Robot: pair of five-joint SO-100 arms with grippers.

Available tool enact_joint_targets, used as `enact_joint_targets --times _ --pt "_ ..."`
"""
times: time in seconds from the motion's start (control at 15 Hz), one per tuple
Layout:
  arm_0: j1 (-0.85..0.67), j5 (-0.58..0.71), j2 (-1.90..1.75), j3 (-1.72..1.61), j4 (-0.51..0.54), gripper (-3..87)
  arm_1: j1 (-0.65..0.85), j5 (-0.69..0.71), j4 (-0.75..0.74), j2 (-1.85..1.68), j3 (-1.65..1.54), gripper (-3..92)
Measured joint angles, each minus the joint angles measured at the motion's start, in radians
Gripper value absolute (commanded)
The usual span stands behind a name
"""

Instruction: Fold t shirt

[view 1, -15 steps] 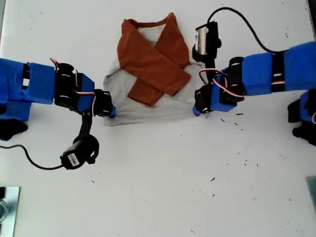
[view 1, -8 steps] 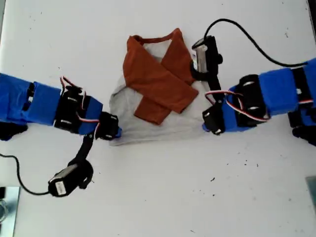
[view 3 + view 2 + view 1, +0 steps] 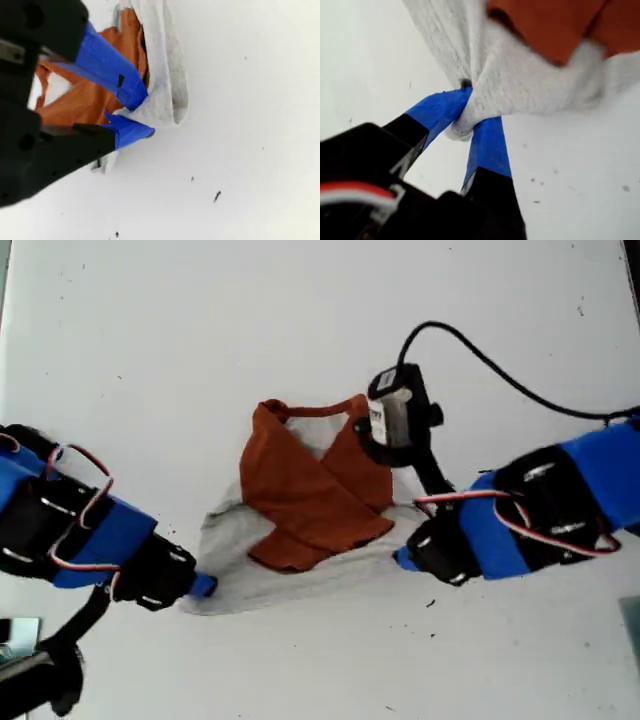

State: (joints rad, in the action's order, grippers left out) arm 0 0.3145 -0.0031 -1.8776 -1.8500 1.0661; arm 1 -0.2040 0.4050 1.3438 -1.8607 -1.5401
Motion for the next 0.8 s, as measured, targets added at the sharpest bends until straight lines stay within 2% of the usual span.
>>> enact_joint_targets --times 0.13,0.2,0.27,0.33,0.47,0.53,0.6,0.73,0.8 --pt "-0.175 0.101 -0.201 -0.100 0.000 -0.3 0.207 0.097 -0.009 -0.021 -0.006 3.7" --pt "-0.301 0.147 -0.321 -0.192 -0.014 5.1 0.325 0.143 -0.054 -0.055 -0.066 11.3" --pt "-0.448 0.216 -0.443 -0.311 -0.057 25.5 0.446 0.175 -0.144 -0.086 -0.164 34.6" --pt "-0.620 0.285 -0.528 -0.456 -0.117 29.3 0.574 0.179 -0.270 -0.120 -0.305 34.3" --pt "-0.953 0.362 -0.581 -0.634 -0.161 40.0 0.830 0.167 -0.526 -0.195 -0.597 34.3" --pt "-1.019 0.387 -0.606 -0.653 -0.175 31.4 0.922 0.147 -0.624 -0.313 -0.744 34.3" --pt "-1.023 0.419 -0.649 -0.678 -0.184 25.3 0.986 0.118 -0.664 -0.486 -0.899 34.3" --pt "-1.060 0.342 -0.871 -0.825 -0.204 20.9 1.108 0.077 -0.546 -0.851 -1.134 34.3" --pt "-1.057 0.325 -1.046 -0.937 -0.204 20.9 1.098 0.078 -0.439 -1.032 -1.173 34.3"
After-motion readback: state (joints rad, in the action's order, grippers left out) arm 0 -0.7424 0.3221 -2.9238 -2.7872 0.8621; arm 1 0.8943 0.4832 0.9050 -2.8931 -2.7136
